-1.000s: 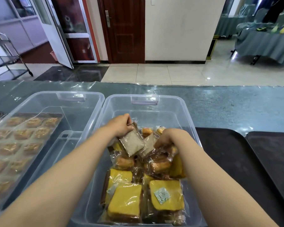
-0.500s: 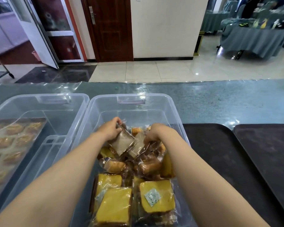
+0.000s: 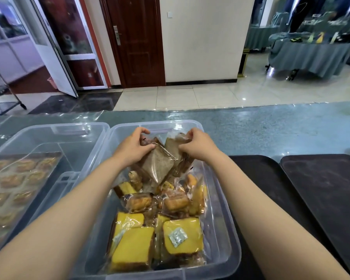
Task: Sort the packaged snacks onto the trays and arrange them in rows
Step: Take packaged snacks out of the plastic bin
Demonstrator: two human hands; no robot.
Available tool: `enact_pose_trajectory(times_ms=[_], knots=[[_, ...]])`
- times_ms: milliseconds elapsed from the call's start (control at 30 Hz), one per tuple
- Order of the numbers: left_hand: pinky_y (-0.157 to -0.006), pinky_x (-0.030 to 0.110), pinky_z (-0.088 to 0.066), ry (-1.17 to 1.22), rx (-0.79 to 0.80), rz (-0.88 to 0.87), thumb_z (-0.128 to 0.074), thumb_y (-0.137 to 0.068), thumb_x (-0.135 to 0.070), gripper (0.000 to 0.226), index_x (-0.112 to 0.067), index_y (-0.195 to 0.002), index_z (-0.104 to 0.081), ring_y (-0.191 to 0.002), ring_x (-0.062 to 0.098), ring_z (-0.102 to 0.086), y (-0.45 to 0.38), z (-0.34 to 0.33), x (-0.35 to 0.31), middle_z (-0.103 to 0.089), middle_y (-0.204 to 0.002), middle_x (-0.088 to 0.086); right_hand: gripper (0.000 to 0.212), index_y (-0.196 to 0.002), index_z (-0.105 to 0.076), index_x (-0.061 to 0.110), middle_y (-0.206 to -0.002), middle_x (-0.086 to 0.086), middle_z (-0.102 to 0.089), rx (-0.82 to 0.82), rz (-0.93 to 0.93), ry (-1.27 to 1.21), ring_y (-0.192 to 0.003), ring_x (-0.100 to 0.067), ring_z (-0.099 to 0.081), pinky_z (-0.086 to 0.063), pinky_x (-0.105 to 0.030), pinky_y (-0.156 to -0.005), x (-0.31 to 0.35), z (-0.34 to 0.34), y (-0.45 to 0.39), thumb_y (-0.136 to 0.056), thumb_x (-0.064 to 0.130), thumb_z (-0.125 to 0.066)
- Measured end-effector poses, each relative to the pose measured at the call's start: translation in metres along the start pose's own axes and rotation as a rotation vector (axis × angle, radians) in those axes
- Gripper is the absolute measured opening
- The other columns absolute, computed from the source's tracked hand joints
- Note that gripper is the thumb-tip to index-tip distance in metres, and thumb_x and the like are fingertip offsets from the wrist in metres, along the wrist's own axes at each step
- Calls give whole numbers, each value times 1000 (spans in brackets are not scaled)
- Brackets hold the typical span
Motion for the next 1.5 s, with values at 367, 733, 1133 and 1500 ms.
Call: enact_pose_trajectory(times_ms=[367,733,1133,1500], knots=[[-86,20,-44,138,-181,-276,-73,-85,-22,27,-33,-106,-63,-100,6,-57,90,9,-160,-63,-107,-12,34,-100,-52,26,-97,15,-55,-285,78,-416,-84,-1,-52,-38,-6,-66,-65,125,108,-77,18,-76],[-89,33,-49,109,36,-470,-69,-85,-28,22,-32,-107,-63,-98,2,-56,158,-162,-263,-55,-100,-18,26,-94,-61,18,-83,1,-70,-170,-198,-639,-72,-12,-65,-51,-26,-67,-263,159,201,-76,6,-76],[-76,29,-47,-206,252,-399,-64,-89,-32,18,-31,-106,-64,-89,15,-61,230,-339,-224,-57,-102,-12,22,-94,-54,23,-86,2,-64,-3,-463,-536,-71,-9,-58,-50,-27,-68,-431,96,284,-84,17,-72],[-93,31,-50,-330,213,-407,-73,-78,-25,48,-22,-125,-60,-105,14,-59,263,-384,-196,-59,-121,-5,36,-120,-50,25,-112,13,-54,32,-216,46,-104,-3,-51,-45,-19,-89,-432,91,285,-88,33,-65]])
Point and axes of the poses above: each hand's wrist, its own y-axis away from the middle knuckle, its own z-axis out of the back of the hand, x = y × z, the point moved 6 cm from there along -y, towards the middle knuckle
